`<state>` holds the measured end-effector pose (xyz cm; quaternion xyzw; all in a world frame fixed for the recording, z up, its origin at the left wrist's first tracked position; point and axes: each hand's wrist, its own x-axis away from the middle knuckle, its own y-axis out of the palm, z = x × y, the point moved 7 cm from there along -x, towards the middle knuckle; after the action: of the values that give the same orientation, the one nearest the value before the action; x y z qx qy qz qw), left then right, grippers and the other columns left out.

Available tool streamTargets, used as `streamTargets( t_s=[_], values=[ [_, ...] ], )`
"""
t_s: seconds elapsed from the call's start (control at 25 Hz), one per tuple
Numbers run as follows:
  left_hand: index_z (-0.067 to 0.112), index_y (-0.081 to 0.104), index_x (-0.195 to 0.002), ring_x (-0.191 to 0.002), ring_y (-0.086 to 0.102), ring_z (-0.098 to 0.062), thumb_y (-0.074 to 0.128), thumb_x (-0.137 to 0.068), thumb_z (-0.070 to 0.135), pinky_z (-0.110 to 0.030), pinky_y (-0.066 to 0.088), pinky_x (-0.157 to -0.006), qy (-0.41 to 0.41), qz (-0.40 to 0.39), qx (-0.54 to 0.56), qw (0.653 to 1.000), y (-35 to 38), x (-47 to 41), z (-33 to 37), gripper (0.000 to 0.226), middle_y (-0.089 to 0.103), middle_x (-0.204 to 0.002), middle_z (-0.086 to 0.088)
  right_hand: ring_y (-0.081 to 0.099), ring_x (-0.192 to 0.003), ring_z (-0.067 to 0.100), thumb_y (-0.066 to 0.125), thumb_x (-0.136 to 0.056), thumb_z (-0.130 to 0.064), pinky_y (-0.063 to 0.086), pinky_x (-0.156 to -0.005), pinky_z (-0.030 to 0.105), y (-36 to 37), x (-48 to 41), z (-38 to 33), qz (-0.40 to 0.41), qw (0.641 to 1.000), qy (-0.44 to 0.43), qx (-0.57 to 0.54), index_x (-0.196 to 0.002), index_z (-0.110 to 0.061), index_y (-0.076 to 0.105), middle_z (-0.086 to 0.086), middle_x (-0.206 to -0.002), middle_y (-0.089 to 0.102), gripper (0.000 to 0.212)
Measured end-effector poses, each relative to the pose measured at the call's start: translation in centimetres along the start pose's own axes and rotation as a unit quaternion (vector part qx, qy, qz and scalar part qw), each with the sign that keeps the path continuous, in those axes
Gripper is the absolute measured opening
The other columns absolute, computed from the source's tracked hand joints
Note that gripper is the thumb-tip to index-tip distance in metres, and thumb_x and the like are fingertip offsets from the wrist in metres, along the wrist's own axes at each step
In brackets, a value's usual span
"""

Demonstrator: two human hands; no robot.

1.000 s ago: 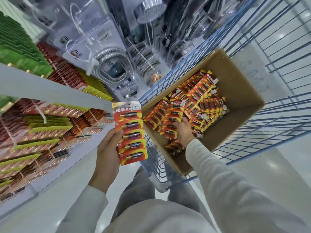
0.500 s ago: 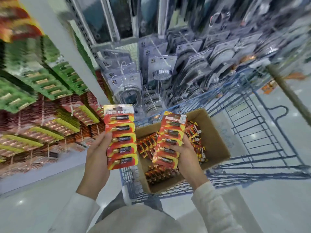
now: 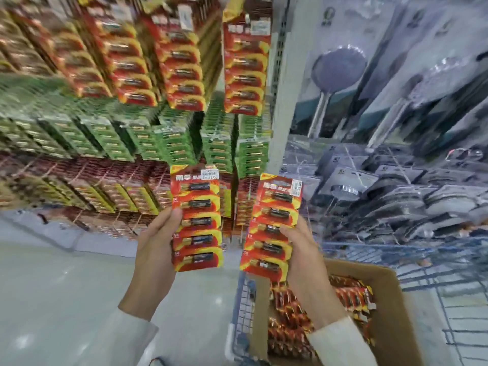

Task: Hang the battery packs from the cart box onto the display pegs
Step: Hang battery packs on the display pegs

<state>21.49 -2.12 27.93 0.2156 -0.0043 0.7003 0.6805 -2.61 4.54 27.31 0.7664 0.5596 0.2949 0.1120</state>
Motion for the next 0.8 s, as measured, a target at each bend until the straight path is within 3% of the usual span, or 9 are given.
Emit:
streamTargets(
  t_s=[0.12, 0.4, 0.52, 0.6, 0.68, 0.8],
  values=[
    [0.017, 0.074, -0.111, -0.086, 0.078, -0.030, 0.061, -0.101, 0.027, -0.043, 0.063, -0.073, 0.014, 0.071, 0.016, 0.997, -4.5, 0.2, 2.9, 0.019, 0.079, -0.106, -0.011, 0.074, -0.101, 0.031, 0.056, -0.092, -0.037, 0.061, -0.084, 0.049, 6.1, -1.0, 1.5, -0.040, 0.999, 0.030, -0.002, -0.134, -0.022, 0.059, 0.013, -0.120, 0.073, 0.045],
    [0.017, 0.073, -0.113, -0.083, 0.079, -0.030, 0.061, -0.102, 0.029, -0.043, 0.061, -0.075, 0.066, 0.159, 0.043, 0.984, -20.2, -0.3, 11.6, 0.020, 0.080, -0.101, -0.010, 0.071, -0.112, 0.034, 0.058, -0.094, -0.047, 0.054, -0.096, 0.061, 22.6, -3.1, 9.0, -0.095, 0.993, 0.041, 0.050, -0.142, -0.030, 0.054, 0.007, -0.132, 0.069, 0.051],
    [0.014, 0.072, -0.119, -0.086, 0.078, -0.036, 0.062, -0.100, 0.032, -0.047, 0.060, -0.080, 0.082, 0.175, 0.044, 0.980, -26.6, -0.9, 14.9, 0.028, 0.079, -0.106, -0.015, 0.071, -0.112, 0.034, 0.061, -0.089, -0.050, 0.057, -0.090, 0.054, 29.3, -3.6, 11.8, -0.114, 0.990, 0.033, 0.075, -0.139, -0.029, 0.058, 0.007, -0.130, 0.070, 0.054],
    [0.013, 0.072, -0.119, -0.083, 0.078, -0.035, 0.061, -0.100, 0.035, -0.043, 0.062, -0.071, 0.096, 0.181, 0.038, 0.978, -31.0, -1.3, 17.0, 0.031, 0.079, -0.104, -0.016, 0.069, -0.116, 0.033, 0.067, -0.081, -0.056, 0.058, -0.089, 0.054, 33.5, -3.9, 13.7, -0.109, 0.990, 0.033, 0.083, -0.142, -0.029, 0.055, 0.007, -0.135, 0.067, 0.068],
    [0.012, 0.073, -0.115, -0.078, 0.078, -0.034, 0.057, -0.103, 0.034, -0.038, 0.062, -0.060, 0.102, 0.188, 0.033, 0.976, -34.6, -1.3, 18.8, 0.030, 0.079, -0.099, -0.016, 0.069, -0.116, 0.033, 0.066, -0.081, -0.056, 0.059, -0.088, 0.053, 37.2, -4.0, 15.4, -0.111, 0.989, 0.033, 0.089, -0.142, -0.027, 0.055, 0.007, -0.135, 0.067, 0.069],
    [0.010, 0.075, -0.111, -0.081, 0.077, -0.042, 0.054, -0.104, 0.037, -0.042, 0.062, -0.065, 0.094, 0.185, 0.040, 0.977, -38.2, -1.3, 20.2, 0.034, 0.079, -0.098, -0.020, 0.069, -0.115, 0.033, 0.068, -0.081, -0.055, 0.060, -0.086, 0.052, 41.4, -4.4, 17.0, -0.111, 0.990, 0.047, 0.077, -0.141, -0.028, 0.056, 0.005, -0.133, 0.068, 0.066]
  ],
)
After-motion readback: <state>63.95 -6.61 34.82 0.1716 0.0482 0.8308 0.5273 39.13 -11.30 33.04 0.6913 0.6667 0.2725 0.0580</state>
